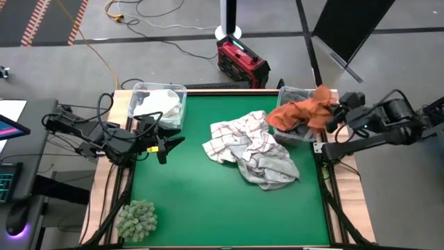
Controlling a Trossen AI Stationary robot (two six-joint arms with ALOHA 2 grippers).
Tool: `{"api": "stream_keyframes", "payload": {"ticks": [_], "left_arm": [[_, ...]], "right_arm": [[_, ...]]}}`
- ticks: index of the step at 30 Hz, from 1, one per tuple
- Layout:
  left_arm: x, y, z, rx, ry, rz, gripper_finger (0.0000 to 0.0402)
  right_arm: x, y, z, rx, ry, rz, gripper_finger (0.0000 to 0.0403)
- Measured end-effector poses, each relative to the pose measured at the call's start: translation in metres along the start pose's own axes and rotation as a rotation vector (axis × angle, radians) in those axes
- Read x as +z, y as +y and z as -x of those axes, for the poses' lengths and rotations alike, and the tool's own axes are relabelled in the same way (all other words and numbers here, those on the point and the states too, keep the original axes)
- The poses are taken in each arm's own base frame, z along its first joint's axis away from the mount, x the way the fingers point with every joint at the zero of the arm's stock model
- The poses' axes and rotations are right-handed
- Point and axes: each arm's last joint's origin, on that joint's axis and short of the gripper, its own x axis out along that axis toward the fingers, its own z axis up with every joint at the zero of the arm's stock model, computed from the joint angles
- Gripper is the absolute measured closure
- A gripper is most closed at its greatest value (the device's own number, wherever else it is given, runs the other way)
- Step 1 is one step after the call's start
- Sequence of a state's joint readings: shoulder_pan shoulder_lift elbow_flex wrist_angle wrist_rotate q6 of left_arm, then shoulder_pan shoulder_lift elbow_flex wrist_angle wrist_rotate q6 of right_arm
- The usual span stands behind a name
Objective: Sort towels by color in basket
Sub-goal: Put the orange towel into the right transparent bin
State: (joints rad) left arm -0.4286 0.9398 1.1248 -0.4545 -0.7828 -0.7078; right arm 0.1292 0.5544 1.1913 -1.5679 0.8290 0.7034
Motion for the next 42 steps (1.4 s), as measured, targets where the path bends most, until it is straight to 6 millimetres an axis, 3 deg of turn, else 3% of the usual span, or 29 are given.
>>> {"api": "stream_keyframes", "payload": {"ticks": [5,10,19,24,27,32,36,42], "left_arm": [[0.0,0.0,0.0,0.006,-0.004,-0.005,0.0207],[0.0,0.0,0.0,0.012,-0.007,-0.011,0.0207],[0.0,0.0,-0.001,0.019,-0.01,-0.047,0.0207],[0.0,0.0,-0.001,0.019,-0.01,-0.054,0.0207],[0.0,0.0,-0.001,0.019,-0.009,-0.054,0.0207],[-0.001,0.0,-0.001,0.007,0.0,-0.055,0.0207],[-0.001,0.0,-0.001,-0.01,0.014,-0.053,0.0207],[-0.001,0.0,-0.001,-0.011,0.016,-0.053,0.0207]], "right_arm": [[-0.011,0.005,-0.011,-0.097,0.04,-0.054,0.0378],[-0.018,0.021,-0.032,-0.145,0.086,-0.044,0.0378],[-0.006,0.063,-0.061,0.186,-0.066,-0.067,0.0378],[0.014,0.079,-0.056,0.493,-0.229,-0.044,0.0378],[0.028,0.082,-0.048,0.574,-0.385,-0.019,0.0378],[0.034,0.071,-0.049,0.335,-0.473,0.019,0.0377],[0.04,0.059,-0.049,0.127,-0.527,-0.068,0.0377],[0.06,0.045,-0.033,0.036,-0.759,-0.177,0.0376]]}}
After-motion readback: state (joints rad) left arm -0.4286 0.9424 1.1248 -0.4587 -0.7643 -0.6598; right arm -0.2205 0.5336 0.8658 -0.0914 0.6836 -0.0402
